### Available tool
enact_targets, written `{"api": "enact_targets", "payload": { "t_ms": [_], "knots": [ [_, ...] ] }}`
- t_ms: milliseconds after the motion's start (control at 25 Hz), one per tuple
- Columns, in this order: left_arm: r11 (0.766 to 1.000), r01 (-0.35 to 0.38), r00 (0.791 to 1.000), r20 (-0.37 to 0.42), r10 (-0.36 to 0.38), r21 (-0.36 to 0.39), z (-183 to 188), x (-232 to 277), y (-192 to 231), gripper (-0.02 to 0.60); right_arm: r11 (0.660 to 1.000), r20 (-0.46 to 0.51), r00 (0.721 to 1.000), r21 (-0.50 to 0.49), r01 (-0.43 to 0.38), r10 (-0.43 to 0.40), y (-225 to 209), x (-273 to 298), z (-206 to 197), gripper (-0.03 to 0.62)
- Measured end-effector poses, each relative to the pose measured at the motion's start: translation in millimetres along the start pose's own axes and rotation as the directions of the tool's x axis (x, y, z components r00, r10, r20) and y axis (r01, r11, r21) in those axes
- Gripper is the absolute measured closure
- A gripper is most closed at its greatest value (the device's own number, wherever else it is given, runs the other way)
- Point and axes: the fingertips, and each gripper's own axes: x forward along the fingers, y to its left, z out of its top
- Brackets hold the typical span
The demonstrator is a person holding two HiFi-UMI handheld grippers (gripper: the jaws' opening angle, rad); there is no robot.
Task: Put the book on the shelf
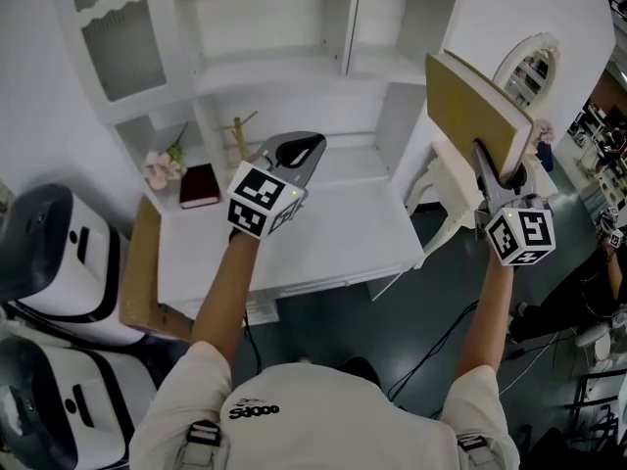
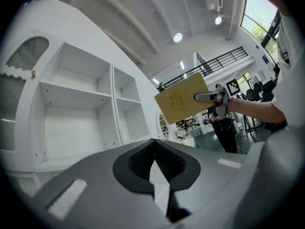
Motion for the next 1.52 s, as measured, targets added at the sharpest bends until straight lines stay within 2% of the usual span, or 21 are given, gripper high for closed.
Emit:
{"api": "enact_targets", "payload": {
  "t_ms": [200,400,880,1160,1360,1520],
  "knots": [
    [0.998,-0.065,0.997,-0.031,0.065,-0.007,1.7,30.4,35.2,0.563,0.997,0.031,0.999,-0.075,-0.035,0.038,-22.3,50.5,8.4,0.387],
    [0.995,-0.101,0.995,-0.023,0.101,-0.019,16.8,64.5,61.8,0.563,0.983,0.074,0.994,-0.17,-0.07,0.083,-46.7,98.6,20.6,0.387],
    [0.994,-0.111,0.993,-0.043,0.111,-0.009,24.4,152.7,56.4,0.563,0.915,0.152,0.974,-0.391,-0.1,0.171,-122.3,218.0,72.6,0.387],
    [0.988,-0.154,0.986,-0.06,0.153,0.0,24.5,176.6,61.5,0.563,0.847,0.168,0.957,-0.519,-0.12,0.238,-133.8,259.1,103.4,0.385],
    [0.985,-0.174,0.981,-0.081,0.175,0.017,25.1,185.3,69.7,0.563,0.777,0.116,0.959,-0.614,-0.136,0.259,-133.6,289.9,111.0,0.385],
    [0.982,-0.187,0.978,-0.086,0.188,0.014,25.9,191.7,74.8,0.563,0.719,0.051,0.964,-0.676,-0.16,0.262,-133.9,319.9,100.2,0.384]
  ]
}}
